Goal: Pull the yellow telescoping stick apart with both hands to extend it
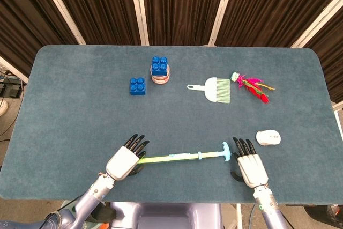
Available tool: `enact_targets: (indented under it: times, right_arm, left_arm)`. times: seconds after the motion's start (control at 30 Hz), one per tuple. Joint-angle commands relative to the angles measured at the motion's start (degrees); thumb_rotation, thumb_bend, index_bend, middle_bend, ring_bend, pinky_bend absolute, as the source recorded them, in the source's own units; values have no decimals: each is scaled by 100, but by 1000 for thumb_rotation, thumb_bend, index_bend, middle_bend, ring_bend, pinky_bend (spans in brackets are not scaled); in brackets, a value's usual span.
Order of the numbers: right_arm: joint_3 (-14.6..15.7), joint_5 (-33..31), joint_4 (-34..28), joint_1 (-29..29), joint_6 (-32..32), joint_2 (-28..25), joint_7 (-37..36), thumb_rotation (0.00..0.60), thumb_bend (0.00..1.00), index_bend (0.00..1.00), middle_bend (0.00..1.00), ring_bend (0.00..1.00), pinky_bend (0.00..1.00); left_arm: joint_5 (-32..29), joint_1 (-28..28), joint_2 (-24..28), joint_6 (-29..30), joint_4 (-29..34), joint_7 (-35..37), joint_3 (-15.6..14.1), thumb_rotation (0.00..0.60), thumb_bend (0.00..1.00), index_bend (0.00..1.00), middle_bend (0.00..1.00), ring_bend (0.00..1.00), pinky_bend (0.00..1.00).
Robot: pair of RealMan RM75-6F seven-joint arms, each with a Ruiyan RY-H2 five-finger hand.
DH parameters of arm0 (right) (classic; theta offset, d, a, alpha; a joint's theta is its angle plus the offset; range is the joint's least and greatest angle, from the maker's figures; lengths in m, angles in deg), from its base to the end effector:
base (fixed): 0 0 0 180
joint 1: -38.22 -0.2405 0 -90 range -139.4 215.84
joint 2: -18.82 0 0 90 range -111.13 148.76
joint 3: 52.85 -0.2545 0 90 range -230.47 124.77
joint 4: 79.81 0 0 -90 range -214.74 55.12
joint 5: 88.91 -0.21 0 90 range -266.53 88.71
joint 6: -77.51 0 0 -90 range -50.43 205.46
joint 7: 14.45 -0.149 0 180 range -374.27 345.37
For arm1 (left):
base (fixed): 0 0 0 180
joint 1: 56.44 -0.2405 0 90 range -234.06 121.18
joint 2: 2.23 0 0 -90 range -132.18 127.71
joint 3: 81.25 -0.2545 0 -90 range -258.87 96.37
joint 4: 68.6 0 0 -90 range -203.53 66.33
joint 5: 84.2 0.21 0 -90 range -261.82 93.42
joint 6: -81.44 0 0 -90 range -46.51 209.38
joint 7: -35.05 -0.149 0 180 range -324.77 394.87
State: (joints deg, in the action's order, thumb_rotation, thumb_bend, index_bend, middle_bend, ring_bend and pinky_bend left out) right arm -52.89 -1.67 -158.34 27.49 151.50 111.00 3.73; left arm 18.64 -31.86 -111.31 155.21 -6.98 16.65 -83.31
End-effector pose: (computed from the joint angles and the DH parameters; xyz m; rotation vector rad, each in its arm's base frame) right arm -0.2697 -0.1969 -0.0158 1.6879 -0.9133 0.8142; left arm -0.1713 0.2223 -0.1008 -2.0366 -0.4896 -1.1056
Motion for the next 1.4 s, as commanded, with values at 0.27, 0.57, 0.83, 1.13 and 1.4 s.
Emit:
enact_targets:
  times: [0.27,0.57,0.83,1.13,1.4]
  right_arm:
    - [-226,-15,-531,-134,157,110,819,600,245,363,19,0,20]
    - [-359,-290,-342,-357,-175,486,1042,600,244,362,24,0,20]
    - [-402,-409,90,-566,-432,874,908,600,244,404,44,0,20]
    - [-418,-367,531,-648,-325,1051,959,600,321,812,220,67,61]
    - [-577,-359,544,-675,-78,840,1022,600,341,853,242,83,65]
  left_arm:
    - [-70,84,-58,0,-129,115,-16,600,638,683,170,65,130]
    - [-95,157,-115,6,-189,181,-66,600,637,685,178,78,131]
    - [-79,206,-98,69,-130,137,-86,600,637,686,179,78,131]
    - [-75,219,39,209,16,155,-92,600,637,686,182,78,131]
    - [116,170,411,478,446,248,-272,600,635,687,186,78,131]
